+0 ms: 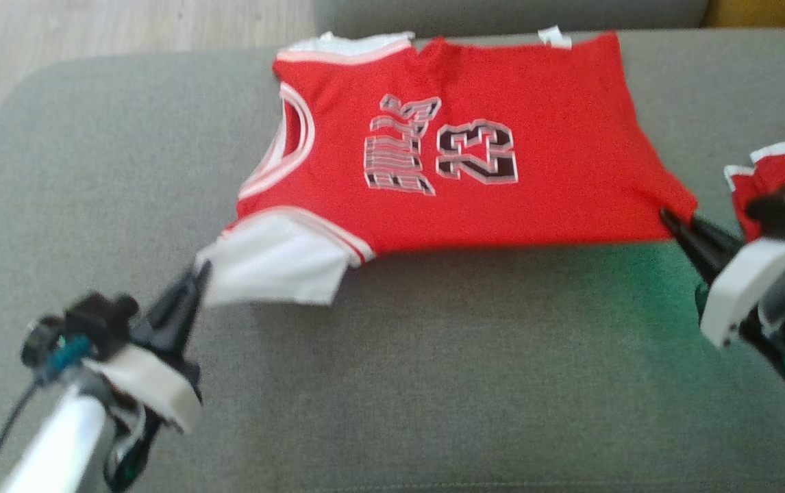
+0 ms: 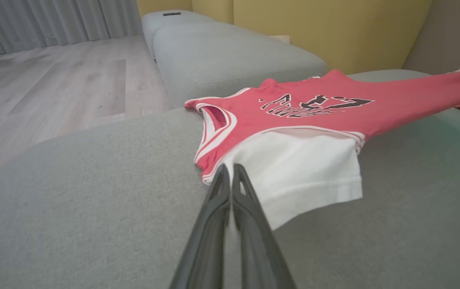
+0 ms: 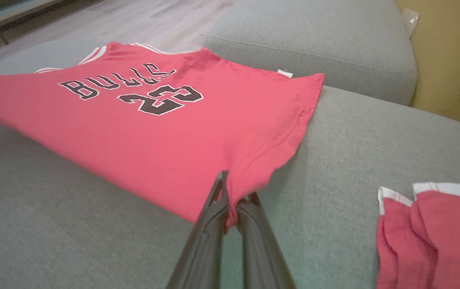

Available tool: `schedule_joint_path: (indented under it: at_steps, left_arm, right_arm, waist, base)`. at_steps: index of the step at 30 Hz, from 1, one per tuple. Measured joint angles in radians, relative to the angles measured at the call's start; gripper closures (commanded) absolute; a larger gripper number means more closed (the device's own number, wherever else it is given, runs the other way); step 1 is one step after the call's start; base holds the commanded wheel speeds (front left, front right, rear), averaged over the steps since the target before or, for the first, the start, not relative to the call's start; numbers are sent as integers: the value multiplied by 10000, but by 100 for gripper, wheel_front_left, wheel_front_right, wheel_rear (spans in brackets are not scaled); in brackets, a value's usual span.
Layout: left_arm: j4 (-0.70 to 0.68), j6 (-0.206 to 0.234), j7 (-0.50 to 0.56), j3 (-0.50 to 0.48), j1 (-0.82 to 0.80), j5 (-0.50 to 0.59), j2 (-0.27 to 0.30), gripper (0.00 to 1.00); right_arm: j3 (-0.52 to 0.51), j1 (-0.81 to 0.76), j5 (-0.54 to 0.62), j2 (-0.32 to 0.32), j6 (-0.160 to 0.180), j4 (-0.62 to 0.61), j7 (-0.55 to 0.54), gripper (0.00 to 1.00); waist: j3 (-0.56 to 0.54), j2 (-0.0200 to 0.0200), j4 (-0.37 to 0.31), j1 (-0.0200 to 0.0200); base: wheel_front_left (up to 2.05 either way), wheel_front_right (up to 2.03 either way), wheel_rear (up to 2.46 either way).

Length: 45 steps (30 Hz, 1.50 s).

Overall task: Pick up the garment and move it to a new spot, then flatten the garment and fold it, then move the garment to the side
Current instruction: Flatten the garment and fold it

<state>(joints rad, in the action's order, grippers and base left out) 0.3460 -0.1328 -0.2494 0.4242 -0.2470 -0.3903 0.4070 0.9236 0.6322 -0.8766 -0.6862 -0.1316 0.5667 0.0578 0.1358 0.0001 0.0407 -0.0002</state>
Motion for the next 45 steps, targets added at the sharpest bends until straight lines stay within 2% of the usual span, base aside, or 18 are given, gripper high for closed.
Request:
schedule_joint_path:
  at_steps: [7, 13, 19, 24, 31, 36, 45]
  left_arm:
    - [-1055, 31, 98, 426, 1436, -186, 489, 100]
    - [-2038, 313, 426, 391, 2241, -366, 872, 100]
    - [-2303, 447, 784, 364, 2124, -349, 966, 100]
    - [-1956, 430, 1045, 433, 1074, -188, 1164, 100]
    - [-1267, 165, 1630, 993, -455, 198, 1319, 100]
    - [-644, 84, 2048, 1434, -1385, 209, 1327, 100]
    - [646, 6, 2127, 2395, -3556, 98, 1290, 100]
  right_arm:
    - [33, -1253, 42, -186, 0, -314, 144, 100]
    - [-261, -1959, -201, -209, 0, -667, -470, 100]
    - [-838, -2004, -217, -196, 0, -667, -1287, 100]
    - [-1193, -1780, -219, -82, 0, -761, -2370, 100]
    - [-1467, -1072, -397, 84, 0, -853, -3678, 100]
    - [-1655, -577, -520, 251, 0, -627, -4332, 100]
    - [-1691, 692, -485, 568, 0, -71, -5206, 100]
  waist:
    - [-690, 0, -60, -1]
    - [-831, 0, -131, 1]
    - [-589, 0, -193, 2]
    - [-157, 0, -332, 2]
    - [408, 0, -469, 3]
    - [731, 0, -505, 3]
    - [1501, 0, -586, 4]
  base:
    - [0, 0, 0]
    - [0, 0, 0]
    - [0, 0, 0]
    - [0, 0, 0]
    - [0, 0, 0]
    - [0, 0, 0]
    - [0, 0, 0]
